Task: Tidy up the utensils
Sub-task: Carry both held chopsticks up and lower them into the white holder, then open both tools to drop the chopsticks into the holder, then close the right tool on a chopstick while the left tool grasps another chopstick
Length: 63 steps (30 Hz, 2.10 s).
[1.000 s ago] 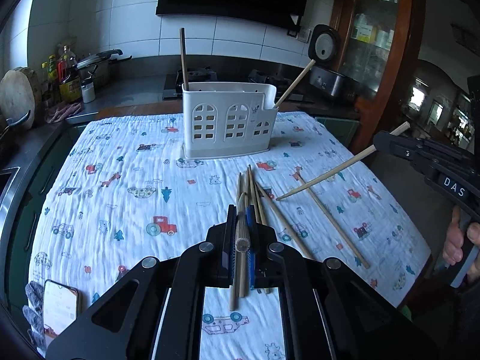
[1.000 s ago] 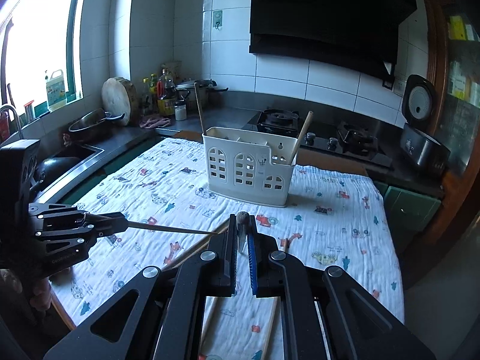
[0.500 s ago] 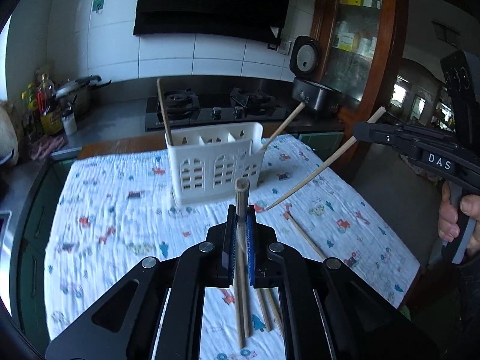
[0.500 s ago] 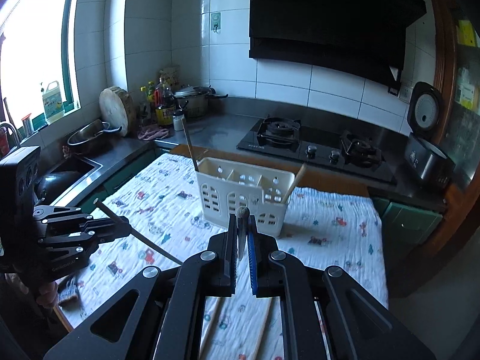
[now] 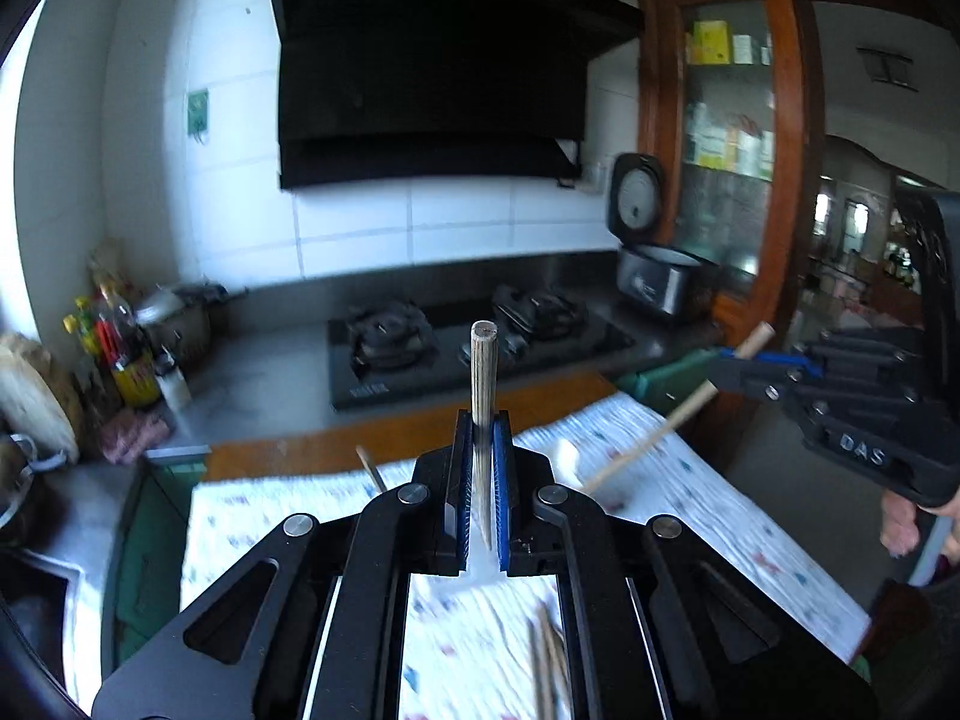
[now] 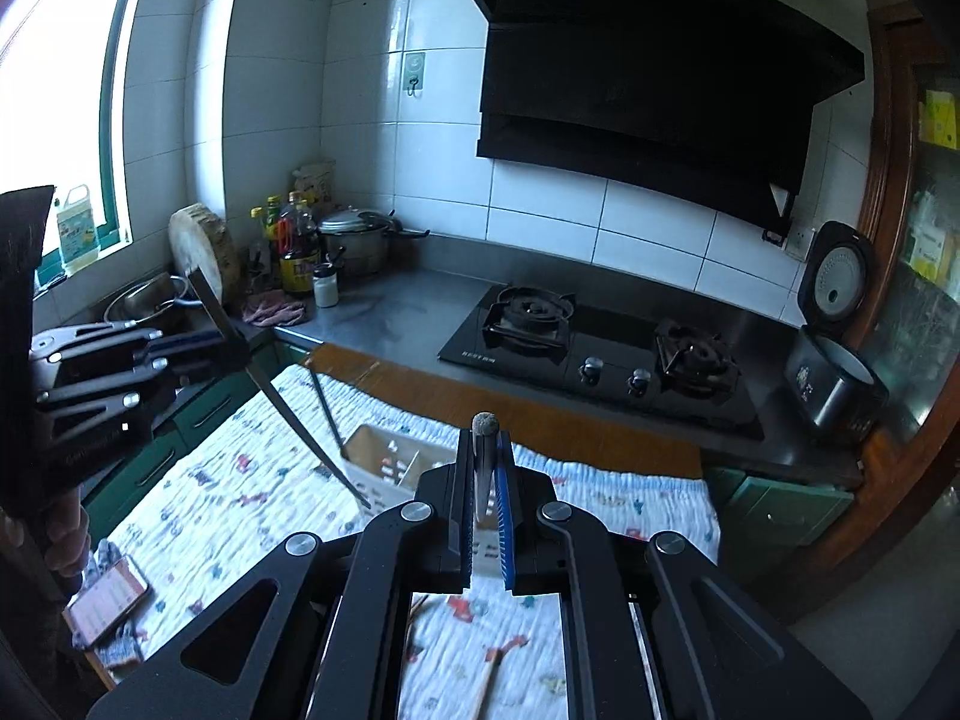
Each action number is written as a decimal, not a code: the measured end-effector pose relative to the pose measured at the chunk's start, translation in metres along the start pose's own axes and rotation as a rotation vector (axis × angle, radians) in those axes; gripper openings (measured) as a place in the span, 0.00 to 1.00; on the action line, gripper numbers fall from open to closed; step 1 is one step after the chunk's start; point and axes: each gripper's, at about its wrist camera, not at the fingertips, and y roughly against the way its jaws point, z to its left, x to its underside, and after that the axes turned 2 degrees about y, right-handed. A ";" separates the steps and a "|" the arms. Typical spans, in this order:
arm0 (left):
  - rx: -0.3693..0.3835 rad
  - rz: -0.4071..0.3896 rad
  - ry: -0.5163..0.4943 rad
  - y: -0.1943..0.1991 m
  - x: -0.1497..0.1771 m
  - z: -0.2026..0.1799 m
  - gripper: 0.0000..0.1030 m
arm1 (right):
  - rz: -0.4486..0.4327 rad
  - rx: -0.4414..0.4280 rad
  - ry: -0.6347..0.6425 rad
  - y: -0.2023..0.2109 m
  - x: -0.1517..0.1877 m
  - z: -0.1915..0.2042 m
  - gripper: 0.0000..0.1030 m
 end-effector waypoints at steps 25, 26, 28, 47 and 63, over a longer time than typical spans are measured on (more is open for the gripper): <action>-0.045 0.215 0.095 -0.110 0.045 0.042 0.09 | 0.160 -0.032 -0.061 -0.115 0.024 -0.010 0.09; -0.043 0.215 0.099 -0.109 0.045 0.042 0.13 | 0.155 -0.025 -0.063 -0.114 0.025 -0.010 0.11; -0.046 0.199 0.099 -0.102 0.046 0.041 0.28 | 0.138 -0.021 -0.060 -0.108 0.025 -0.009 0.12; -0.010 0.094 0.146 0.044 0.122 0.011 0.43 | 0.062 0.009 -0.052 0.009 0.136 0.022 0.42; 0.000 0.231 0.197 0.062 0.246 -0.001 0.43 | 0.206 0.007 -0.202 0.012 0.304 0.032 0.34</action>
